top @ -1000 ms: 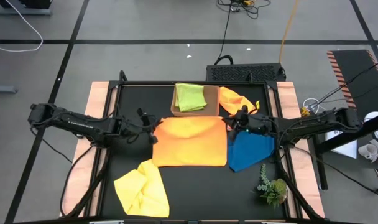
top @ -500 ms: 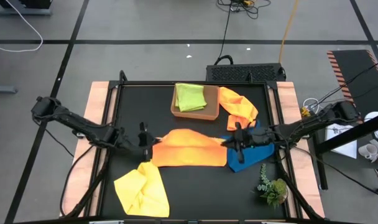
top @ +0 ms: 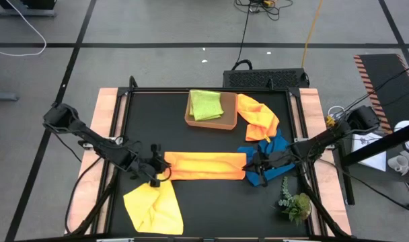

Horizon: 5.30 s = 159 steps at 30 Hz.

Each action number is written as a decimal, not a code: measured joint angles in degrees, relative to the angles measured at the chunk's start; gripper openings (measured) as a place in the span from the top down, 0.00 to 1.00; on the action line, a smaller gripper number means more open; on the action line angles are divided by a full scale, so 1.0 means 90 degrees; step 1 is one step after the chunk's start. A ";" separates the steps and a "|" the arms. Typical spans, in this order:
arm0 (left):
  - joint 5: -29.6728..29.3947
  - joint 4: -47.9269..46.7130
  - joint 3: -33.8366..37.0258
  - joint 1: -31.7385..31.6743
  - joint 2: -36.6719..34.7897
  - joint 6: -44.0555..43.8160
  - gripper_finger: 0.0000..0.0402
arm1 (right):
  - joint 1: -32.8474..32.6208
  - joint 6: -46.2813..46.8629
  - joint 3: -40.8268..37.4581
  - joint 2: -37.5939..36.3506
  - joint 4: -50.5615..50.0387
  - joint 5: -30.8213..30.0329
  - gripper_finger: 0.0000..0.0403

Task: Fold microfiber towels
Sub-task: Fold the left orange microfiber cloth

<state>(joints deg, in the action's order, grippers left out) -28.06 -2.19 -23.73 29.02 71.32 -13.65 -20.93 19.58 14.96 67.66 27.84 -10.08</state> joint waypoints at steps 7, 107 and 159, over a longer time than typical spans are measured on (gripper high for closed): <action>-0.0144 0.0163 0.0000 -0.0002 0.0253 -0.0147 0.93 | 0.0003 -0.0063 -0.0002 0.0238 0.0317 0.0105 1.00; 0.1056 0.1538 0.0998 -0.1087 -0.0304 0.0124 0.95 | 0.0782 -0.1234 0.0591 0.1849 0.0639 0.0773 0.76; 0.2546 0.2626 0.0998 -0.2151 -0.1146 -0.0175 0.54 | 0.2408 0.0416 0.0898 0.0530 -0.2038 0.2164 0.54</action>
<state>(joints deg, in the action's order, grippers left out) -5.15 21.44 -14.74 9.65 61.00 -15.23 0.74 23.33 23.04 72.42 9.50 9.40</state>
